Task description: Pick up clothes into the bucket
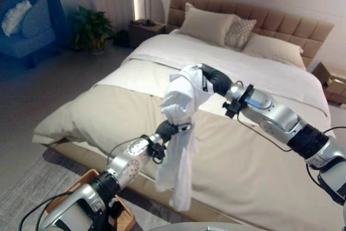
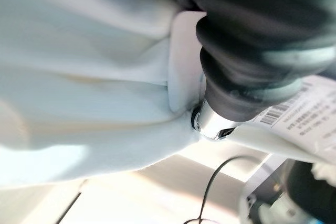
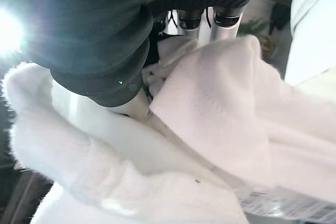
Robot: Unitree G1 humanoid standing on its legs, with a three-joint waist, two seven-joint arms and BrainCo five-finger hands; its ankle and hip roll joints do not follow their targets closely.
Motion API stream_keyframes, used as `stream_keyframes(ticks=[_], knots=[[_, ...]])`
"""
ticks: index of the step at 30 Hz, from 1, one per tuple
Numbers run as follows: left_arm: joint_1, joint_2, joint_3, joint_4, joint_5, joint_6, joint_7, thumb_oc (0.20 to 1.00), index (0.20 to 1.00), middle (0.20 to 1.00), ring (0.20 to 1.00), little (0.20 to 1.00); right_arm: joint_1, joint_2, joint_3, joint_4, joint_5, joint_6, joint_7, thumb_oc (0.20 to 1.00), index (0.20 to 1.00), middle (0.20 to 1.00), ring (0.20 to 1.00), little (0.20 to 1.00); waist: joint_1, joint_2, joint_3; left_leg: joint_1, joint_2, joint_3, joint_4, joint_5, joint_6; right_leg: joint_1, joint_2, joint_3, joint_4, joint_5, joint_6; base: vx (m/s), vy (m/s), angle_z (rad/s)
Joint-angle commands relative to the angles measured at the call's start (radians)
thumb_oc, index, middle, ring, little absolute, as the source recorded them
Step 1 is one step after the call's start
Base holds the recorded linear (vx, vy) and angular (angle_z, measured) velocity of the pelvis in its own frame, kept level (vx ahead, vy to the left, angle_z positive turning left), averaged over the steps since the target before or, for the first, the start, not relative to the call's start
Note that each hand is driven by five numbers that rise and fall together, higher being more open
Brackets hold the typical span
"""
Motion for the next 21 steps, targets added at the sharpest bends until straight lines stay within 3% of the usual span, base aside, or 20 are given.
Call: stream_keyframes(ticks=[1,9,10,11,12,13,14,21], knots=[[0.050,0.037,0.035,0.056,0.055,-0.019,0.002,0.200,0.200,0.200,0.200,0.200,-0.077,-0.032,-0.181,-0.015,0.095,-0.120,-0.037,0.200,0.200,0.200,0.200,0.200,0.032,-0.014,-0.012,-0.045,0.045,-0.079,0.060,-0.025,-0.016,-0.028,-0.063,-0.024,0.066,0.034,0.077,0.00,0.000,0.00],[0.203,0.127,0.213,-0.053,0.109,-0.053,0.021,0.200,0.200,0.200,0.200,0.200,0.063,-0.063,-0.301,-0.046,0.105,-0.118,-0.028,0.200,0.200,0.200,0.200,0.200,0.051,-0.011,-0.010,-0.050,0.044,-0.086,0.062,-0.024,-0.014,-0.026,-0.064,-0.034,0.064,0.030,0.074,0.00,0.000,0.00],[0.246,0.166,0.281,-0.094,0.128,-0.067,0.021,0.200,0.200,0.200,0.200,0.200,0.110,-0.072,-0.341,-0.054,0.098,-0.115,-0.018,0.366,0.366,0.366,0.366,0.366,0.057,-0.009,-0.009,-0.052,0.044,-0.089,0.062,-0.023,-0.014,-0.025,-0.063,-0.036,0.063,0.029,0.073,0.00,0.002,0.03],[0.286,0.197,0.357,-0.127,0.150,-0.083,0.032,0.200,0.200,0.200,0.200,0.200,0.164,-0.076,-0.381,-0.069,0.080,-0.112,-0.019,0.749,0.749,0.749,0.749,0.749,0.063,-0.005,-0.007,-0.054,0.043,-0.093,0.062,-0.022,-0.013,-0.024,-0.063,-0.039,0.062,0.029,0.073,0.00,0.002,0.06],[0.306,0.212,0.401,-0.138,0.162,-0.092,0.041,0.200,0.200,0.200,0.200,0.200,0.194,-0.071,-0.407,-0.071,0.072,-0.112,-0.024,1.000,1.000,1.000,1.000,1.000,0.065,-0.005,-0.007,-0.055,0.042,-0.095,0.062,-0.022,-0.013,-0.023,-0.063,-0.040,0.062,0.028,0.073,0.00,0.001,0.06],[0.306,0.212,0.401,-0.138,0.162,-0.092,0.042,0.200,0.200,0.200,0.200,0.200,0.194,-0.071,-0.408,-0.071,0.072,-0.112,-0.024,1.000,1.000,1.000,1.000,1.000,0.065,-0.005,-0.007,-0.055,0.042,-0.095,0.062,-0.022,-0.013,-0.023,-0.063,-0.040,0.062,0.028,0.073,0.01,-0.002,0.08],[0.347,0.239,0.489,-0.167,0.180,-0.111,0.056,0.200,0.200,0.200,0.200,0.200,0.241,-0.068,-0.447,-0.074,0.067,-0.108,-0.015,1.000,1.000,1.000,1.000,1.000,0.072,-0.002,-0.007,-0.055,0.043,-0.097,0.059,-0.020,-0.013,-0.022,-0.062,-0.042,0.060,0.028,0.072,0.01,-0.003,0.04],[0.429,0.312,0.720,-0.280,0.296,-0.165,0.121,0.200,0.200,0.200,0.200,0.200,0.359,-0.036,-0.551,-0.029,-0.001,-0.084,-0.023,1.000,1.000,1.000,1.000,1.000,0.088,0.009,0.000,-0.057,0.043,-0.106,0.055,-0.016,-0.014,-0.018,-0.063,-0.054,0.057,0.025,0.072,0.00,0.001,0.01]])
